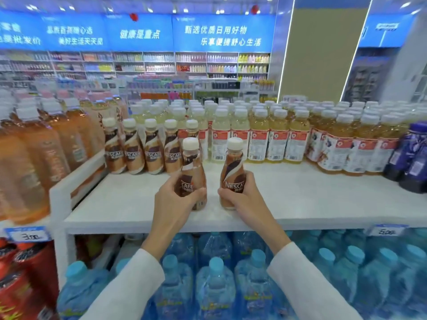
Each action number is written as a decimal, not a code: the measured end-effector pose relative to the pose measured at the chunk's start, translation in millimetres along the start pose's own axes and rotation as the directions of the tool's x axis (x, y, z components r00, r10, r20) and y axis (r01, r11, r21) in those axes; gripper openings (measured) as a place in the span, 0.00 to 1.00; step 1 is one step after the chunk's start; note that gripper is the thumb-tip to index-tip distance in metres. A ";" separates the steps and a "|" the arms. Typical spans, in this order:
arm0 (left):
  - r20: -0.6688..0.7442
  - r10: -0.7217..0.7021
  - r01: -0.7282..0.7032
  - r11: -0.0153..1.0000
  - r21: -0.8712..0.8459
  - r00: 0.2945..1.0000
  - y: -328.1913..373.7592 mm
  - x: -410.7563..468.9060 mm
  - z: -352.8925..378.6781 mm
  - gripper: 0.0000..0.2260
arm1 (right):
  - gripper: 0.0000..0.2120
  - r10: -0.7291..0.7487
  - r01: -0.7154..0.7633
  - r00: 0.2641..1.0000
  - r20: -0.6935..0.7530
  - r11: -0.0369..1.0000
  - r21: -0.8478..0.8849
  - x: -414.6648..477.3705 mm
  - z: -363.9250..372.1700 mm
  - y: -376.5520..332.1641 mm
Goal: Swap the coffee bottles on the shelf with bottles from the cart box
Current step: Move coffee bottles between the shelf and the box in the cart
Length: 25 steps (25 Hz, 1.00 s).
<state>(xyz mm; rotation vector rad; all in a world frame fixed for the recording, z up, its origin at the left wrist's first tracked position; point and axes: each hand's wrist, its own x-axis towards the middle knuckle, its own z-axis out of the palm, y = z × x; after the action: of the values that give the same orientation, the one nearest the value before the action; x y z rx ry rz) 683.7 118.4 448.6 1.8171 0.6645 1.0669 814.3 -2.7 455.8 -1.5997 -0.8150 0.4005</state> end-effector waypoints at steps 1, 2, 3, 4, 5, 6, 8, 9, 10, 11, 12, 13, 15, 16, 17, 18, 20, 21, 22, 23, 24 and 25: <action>0.004 0.006 -0.006 1.000 -0.003 1.000 -2.3 1.5 -0.6 0.18 | 0.24 0.000 0.000 1.000 -0.002 1.000 0.003 1.4 1.2 0.7; 0.015 0.008 -0.008 1.000 -0.005 1.000 -5.3 2.7 -1.0 0.18 | 0.24 0.003 -0.003 1.000 -0.002 1.000 0.004 1.3 1.9 0.1; 0.035 -0.001 0.001 1.000 -0.007 0.999 -7.7 3.7 -2.0 0.19 | 0.25 0.007 -0.007 1.000 -0.002 1.000 -0.015 1.6 1.8 0.7; 0.061 -0.018 0.018 1.000 -0.009 0.998 -10.0 5.2 -3.5 0.21 | 0.26 0.010 -0.010 1.000 0.001 0.999 -0.040 1.2 1.3 1.4; 0.096 -0.033 0.035 0.999 -0.012 0.995 -12.9 6.5 -5.8 0.24 | 0.28 0.011 -0.011 1.000 0.004 0.998 -0.060 0.2 0.2 2.2; 0.130 -0.039 0.042 0.999 -0.017 0.991 -15.4 8.1 -8.4 0.26 | 0.30 0.010 -0.010 1.000 0.001 0.997 -0.071 -1.3 -0.8 2.9; 0.171 -0.038 0.044 0.999 -0.033 0.985 -18.4 10.5 -13.5 0.30 | 0.34 0.007 -0.009 1.000 -0.020 0.997 -0.082 -3.6 -3.9 4.6; 0.168 -0.040 0.047 0.998 -0.038 0.985 -18.2 10.9 -15.3 0.30 | 0.35 0.007 -0.010 0.999 -0.037 0.996 -0.085 -4.3 -5.3 5.0; 0.150 -0.042 0.047 0.998 -0.035 0.988 -17.1 10.5 -15.7 0.30 | 0.34 0.003 -0.008 0.999 -0.055 0.996 -0.092 -4.9 -6.3 5.1; 0.118 -0.045 0.048 0.999 -0.024 0.992 -15.4 9.5 -15.1 0.29 | 0.33 -0.004 -0.003 0.997 -0.071 0.994 -0.105 -5.2 -6.3 6.0; 0.081 -0.052 0.053 0.999 -0.009 0.995 -13.7 8.2 -13.4 0.28 | 0.32 -0.014 0.004 0.996 -0.083 0.993 -0.120 -5.9 -6.1 6.3; 0.047 -0.060 0.060 0.998 0.005 0.997 -11.9 6.7 -11.3 0.27 | 0.31 -0.022 0.009 0.995 -0.095 0.991 -0.135 -6.2 -5.7 7.2; 0.001 -0.070 0.070 0.997 0.021 0.998 -11.0 4.9 -8.0 0.29 | 0.30 -0.037 0.020 0.993 -0.113 0.989 -0.150 -7.1 -5.2 8.4; -0.009 -0.072 0.072 0.997 0.023 0.997 -10.9 4.2 -6.9 0.29 | 0.31 -0.042 0.023 0.992 -0.121 0.988 -0.155 -7.7 -5.2 9.3; -0.013 -0.071 0.071 0.997 0.030 0.997 -11.6 4.2 -6.4 0.30 | 0.31 -0.047 0.026 0.990 -0.130 0.986 -0.162 -8.2 -4.9 10.0; -0.016 -0.067 0.068 0.997 0.037 0.998 -11.7 4.1 -5.7 0.30 | 0.31 -0.051 0.026 0.988 -0.146 0.985 -0.170 -8.7 -4.1 10.7; -0.026 -0.064 0.065 0.997 0.042 0.998 -12.2 3.7 -4.7 0.30 | 0.32 -0.074 0.034 0.977 -0.200 0.980 -0.197 -9.6 -0.2 11.0; -0.034 -0.058 0.060 0.997 0.043 0.998 -13.1 3.4 -4.4 0.30 | 0.33 -0.091 0.042 0.970 -0.224 0.976 -0.216 -9.7 2.5 11.0; -0.039 -0.053 0.055 0.997 0.045 0.998 -13.6 2.7 -4.0 0.30 | 0.33 -0.105 0.049 0.966 -0.236 0.972 -0.231 -9.6 5.3 11.6; -0.043 -0.047 0.049 0.998 0.047 0.998 -14.7 2.4 -3.6 0.30 | 0.34 -0.114 0.057 0.965 -0.236 0.970 -0.234 -9.6 7.8 12.9; -0.046 -0.039 0.041 0.998 0.048 0.998 -15.5 1.8 -3.3 0.30 | 0.35 -0.115 0.062 0.967 -0.228 0.972 -0.227 -10.3 10.0 14.7; -0.050 -0.031 0.034 0.998 0.051 0.998 -16.3 1.1 -3.1 0.30 | 0.36 -0.114 0.065 0.968 -0.225 0.974 -0.215 -11.3 11.7 16.9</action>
<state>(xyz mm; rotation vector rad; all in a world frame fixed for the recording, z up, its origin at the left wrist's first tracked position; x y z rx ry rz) 681.4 128.0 435.2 1.8227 0.7553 1.0849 803.3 -2.4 435.0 -1.7555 -0.7610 0.0576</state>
